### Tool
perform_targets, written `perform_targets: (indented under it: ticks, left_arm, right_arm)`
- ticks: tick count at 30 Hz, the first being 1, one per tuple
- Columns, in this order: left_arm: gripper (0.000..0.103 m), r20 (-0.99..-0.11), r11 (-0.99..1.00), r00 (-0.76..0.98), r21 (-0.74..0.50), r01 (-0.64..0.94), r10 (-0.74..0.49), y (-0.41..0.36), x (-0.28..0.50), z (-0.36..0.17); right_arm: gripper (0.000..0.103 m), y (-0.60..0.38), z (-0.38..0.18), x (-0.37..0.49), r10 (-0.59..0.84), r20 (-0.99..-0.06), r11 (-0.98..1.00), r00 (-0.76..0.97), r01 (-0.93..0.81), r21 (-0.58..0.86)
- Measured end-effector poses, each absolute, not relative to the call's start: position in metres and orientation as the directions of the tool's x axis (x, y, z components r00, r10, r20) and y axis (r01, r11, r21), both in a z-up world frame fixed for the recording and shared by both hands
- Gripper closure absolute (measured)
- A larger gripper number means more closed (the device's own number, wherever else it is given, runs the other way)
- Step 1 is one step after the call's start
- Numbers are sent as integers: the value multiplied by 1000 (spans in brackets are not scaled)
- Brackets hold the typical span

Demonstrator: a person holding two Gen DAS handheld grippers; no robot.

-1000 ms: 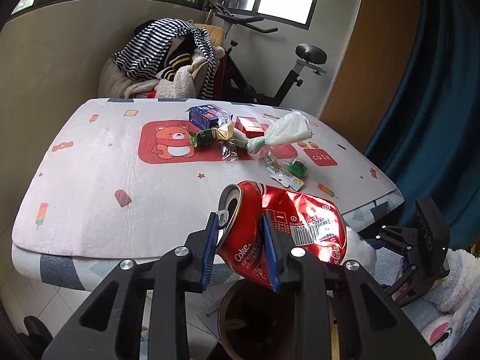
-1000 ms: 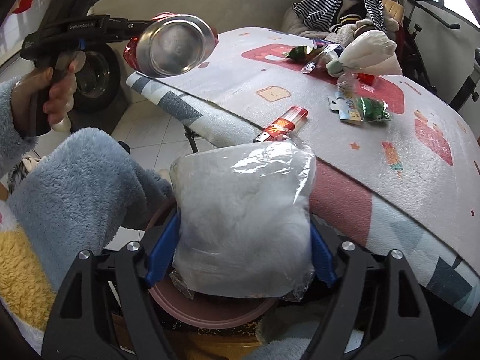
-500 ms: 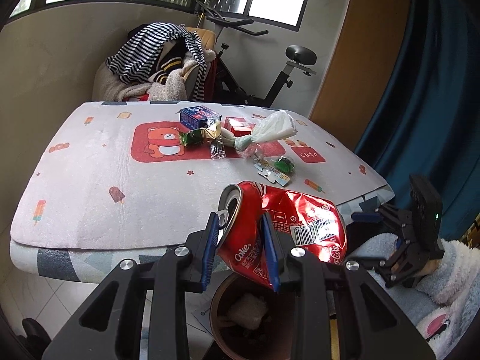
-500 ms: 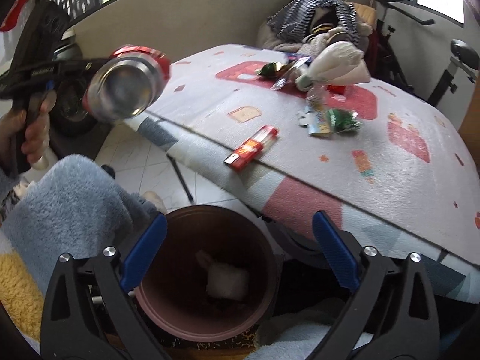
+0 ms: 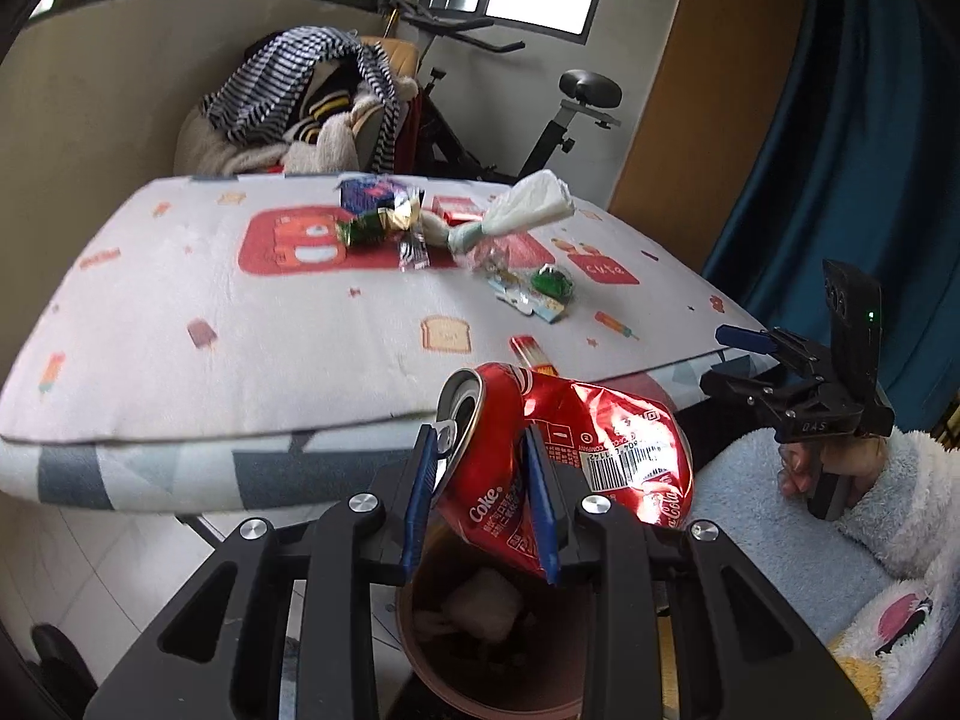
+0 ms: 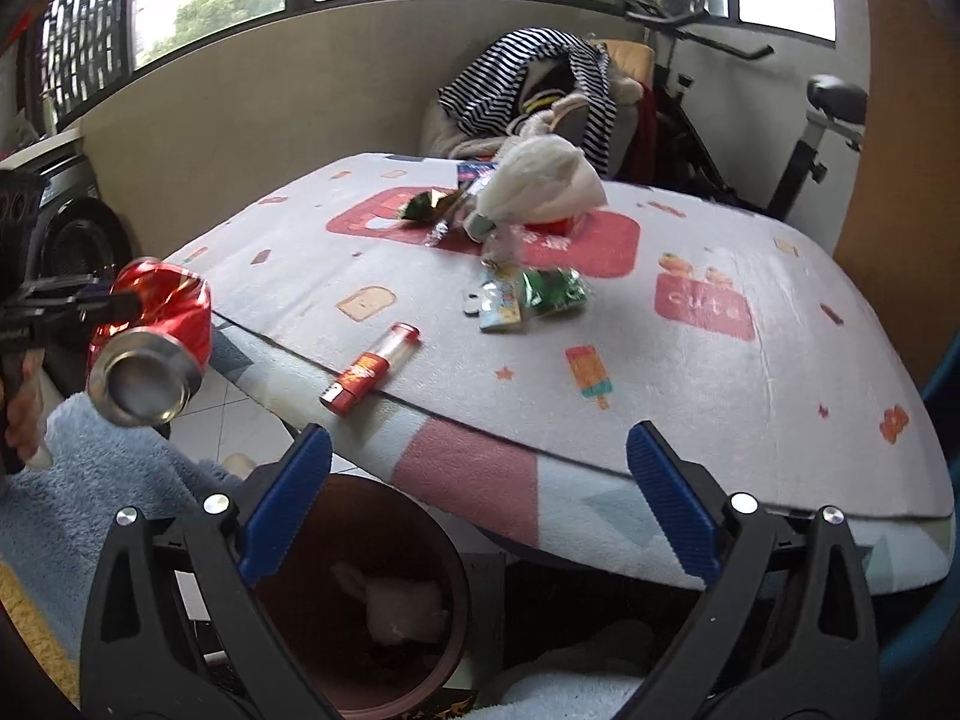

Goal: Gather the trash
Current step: 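Lower the bag and the can into the brown bin and open both grippers, then grasp the white tissue bundle with the right gripper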

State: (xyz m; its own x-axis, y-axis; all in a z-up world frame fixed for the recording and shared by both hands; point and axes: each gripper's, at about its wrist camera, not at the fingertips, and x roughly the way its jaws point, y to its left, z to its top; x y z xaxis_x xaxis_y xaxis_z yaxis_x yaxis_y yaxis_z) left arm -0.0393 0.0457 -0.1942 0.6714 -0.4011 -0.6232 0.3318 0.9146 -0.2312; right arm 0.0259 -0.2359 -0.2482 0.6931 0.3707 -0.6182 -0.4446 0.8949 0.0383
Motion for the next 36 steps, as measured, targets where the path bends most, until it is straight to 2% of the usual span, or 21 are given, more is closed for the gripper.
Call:
perform_targets:
  ticks: [6,14,25,26,28,29,30,33,36]
  left_arm:
    - [74,-652,911,641,-230,342,-405,39,-45,-226]
    - [74,-683,910,616,-186,371,-392,20,-42,-239]
    - [74,-730,892,551,-182,413,-404,1,-36,-256]
    - [71,-731,893,550,-184,411,-404,1,-35,-256]
    - [58,-731,896,552,-186,403,-400,2,-34,-257]
    - [43,-731,899,556,-185,397,-396,2,-33,-257]
    - [32,-729,903,563,-183,388,-390,3,-33,-256]
    - [19,-724,919,585,-180,351,-365,8,-31,-256]
    - [12,-728,937,601,-178,301,-331,15,-28,-256]
  right_arm:
    - [6,-241,-254,30,342,-624,918,703,-392,62]
    - [6,-231,-260,31,328,-639,915,696,-403,32]
    - [6,-233,-260,35,342,-635,918,693,-391,68]
    - [6,-233,-260,35,341,-635,919,693,-389,70]
    - [6,-234,-260,35,340,-636,919,693,-387,71]
    - [6,-234,-260,35,340,-637,920,692,-386,71]
    - [6,-234,-260,35,339,-637,920,692,-385,71]
    - [6,-235,-260,35,339,-637,920,692,-385,72]
    - [6,-235,-260,35,339,-637,920,692,-385,72]
